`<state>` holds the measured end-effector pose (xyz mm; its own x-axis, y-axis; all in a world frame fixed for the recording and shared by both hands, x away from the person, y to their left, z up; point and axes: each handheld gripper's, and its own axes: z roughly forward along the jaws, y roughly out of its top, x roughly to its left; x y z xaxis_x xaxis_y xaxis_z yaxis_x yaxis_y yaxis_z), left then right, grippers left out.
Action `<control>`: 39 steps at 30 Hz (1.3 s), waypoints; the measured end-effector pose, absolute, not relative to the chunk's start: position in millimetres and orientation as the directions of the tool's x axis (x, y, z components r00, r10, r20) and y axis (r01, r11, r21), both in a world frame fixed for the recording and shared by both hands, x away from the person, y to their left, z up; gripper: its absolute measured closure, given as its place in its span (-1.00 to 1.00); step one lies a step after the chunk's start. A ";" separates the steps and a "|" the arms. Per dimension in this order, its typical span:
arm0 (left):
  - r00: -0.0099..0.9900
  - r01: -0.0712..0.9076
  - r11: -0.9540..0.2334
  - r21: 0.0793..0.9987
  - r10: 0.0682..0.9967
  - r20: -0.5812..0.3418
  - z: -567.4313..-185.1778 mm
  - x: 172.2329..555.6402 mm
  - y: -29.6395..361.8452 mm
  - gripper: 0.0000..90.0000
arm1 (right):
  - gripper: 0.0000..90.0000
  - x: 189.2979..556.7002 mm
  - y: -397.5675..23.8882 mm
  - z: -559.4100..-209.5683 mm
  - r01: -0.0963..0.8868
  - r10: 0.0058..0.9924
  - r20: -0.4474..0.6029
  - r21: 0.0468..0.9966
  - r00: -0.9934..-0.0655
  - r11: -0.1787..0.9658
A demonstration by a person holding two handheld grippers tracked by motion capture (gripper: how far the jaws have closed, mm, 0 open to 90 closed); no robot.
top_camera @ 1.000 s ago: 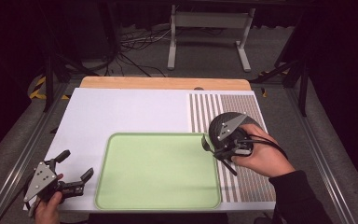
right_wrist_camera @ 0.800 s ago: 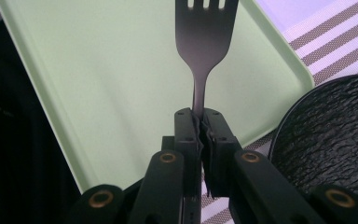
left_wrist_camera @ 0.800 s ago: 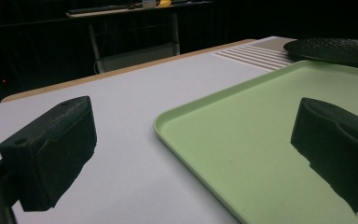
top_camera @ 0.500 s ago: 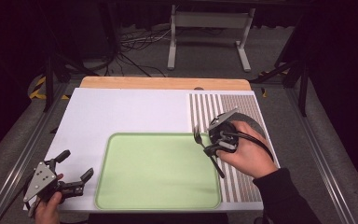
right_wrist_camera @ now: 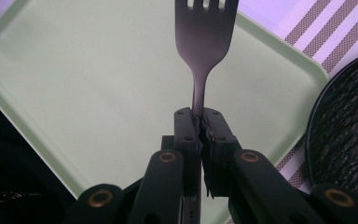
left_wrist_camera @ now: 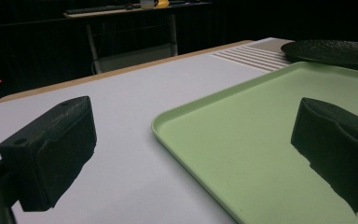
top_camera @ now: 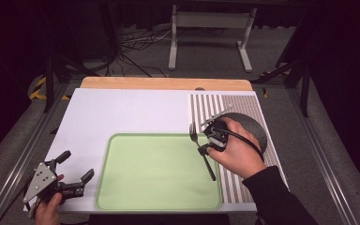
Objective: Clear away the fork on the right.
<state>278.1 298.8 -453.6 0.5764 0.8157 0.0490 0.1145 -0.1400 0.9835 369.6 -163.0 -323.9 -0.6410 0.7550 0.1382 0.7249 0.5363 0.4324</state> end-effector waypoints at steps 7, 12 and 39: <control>0.579 0.116 -0.143 0.983 0.814 0.050 -453.3 278.1 298.7 -0.98 | 0.90 372.5 -156.0 -329.2 0.740 0.781 0.100 0.413 -0.617 0.531; 0.578 0.115 -0.140 0.983 0.814 0.049 -453.5 278.1 298.6 -0.98 | 0.90 375.8 -153.6 -333.1 0.776 0.808 0.122 0.391 -0.576 0.494; 0.579 0.116 -0.141 0.983 0.814 0.048 -453.6 278.5 299.1 -0.98 | 0.90 390.8 -141.9 -366.8 0.872 0.868 0.145 0.214 -0.474 0.441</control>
